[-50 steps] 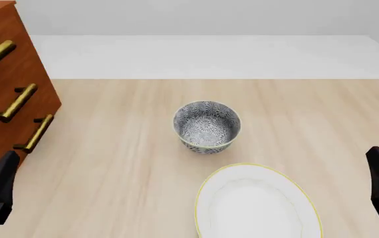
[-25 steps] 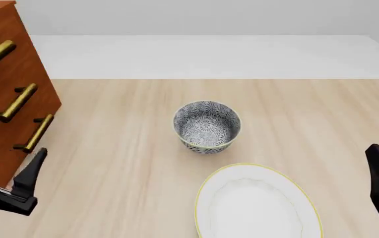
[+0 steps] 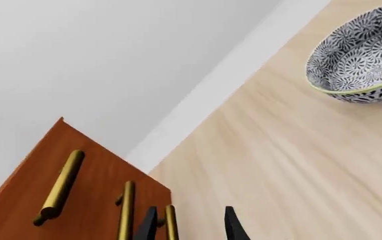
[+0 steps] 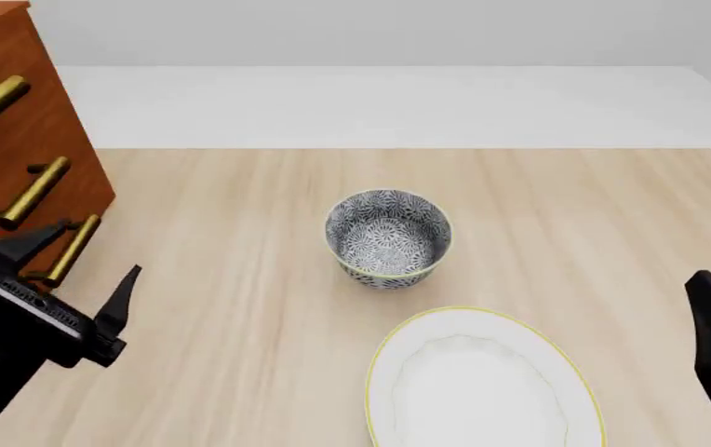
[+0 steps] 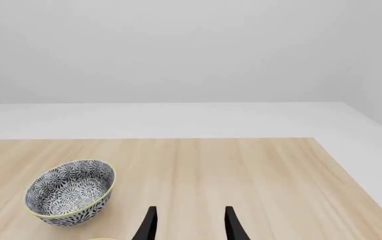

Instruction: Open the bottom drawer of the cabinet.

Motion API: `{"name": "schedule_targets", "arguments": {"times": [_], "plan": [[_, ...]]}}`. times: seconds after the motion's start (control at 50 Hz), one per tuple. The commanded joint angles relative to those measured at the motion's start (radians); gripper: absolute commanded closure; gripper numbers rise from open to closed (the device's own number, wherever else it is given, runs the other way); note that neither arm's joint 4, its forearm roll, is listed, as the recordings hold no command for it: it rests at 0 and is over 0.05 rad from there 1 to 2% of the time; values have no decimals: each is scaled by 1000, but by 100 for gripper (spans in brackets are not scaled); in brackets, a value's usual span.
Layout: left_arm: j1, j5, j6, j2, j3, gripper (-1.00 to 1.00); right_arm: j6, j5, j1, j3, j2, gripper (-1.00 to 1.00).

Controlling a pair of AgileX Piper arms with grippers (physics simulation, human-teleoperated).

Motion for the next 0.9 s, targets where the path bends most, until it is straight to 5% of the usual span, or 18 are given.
{"name": "schedule_targets", "arguments": {"times": [0.02,0.32,0.9], "plan": [[6,-290,119,323,0,-100,0,7,0,0,-8,-100],[50,-291,194,392,-12,-100,0,-1,0,3,-3,-100],[113,-291,233,531,-73,-100,1,-3,0,4,-1,-100]]}}
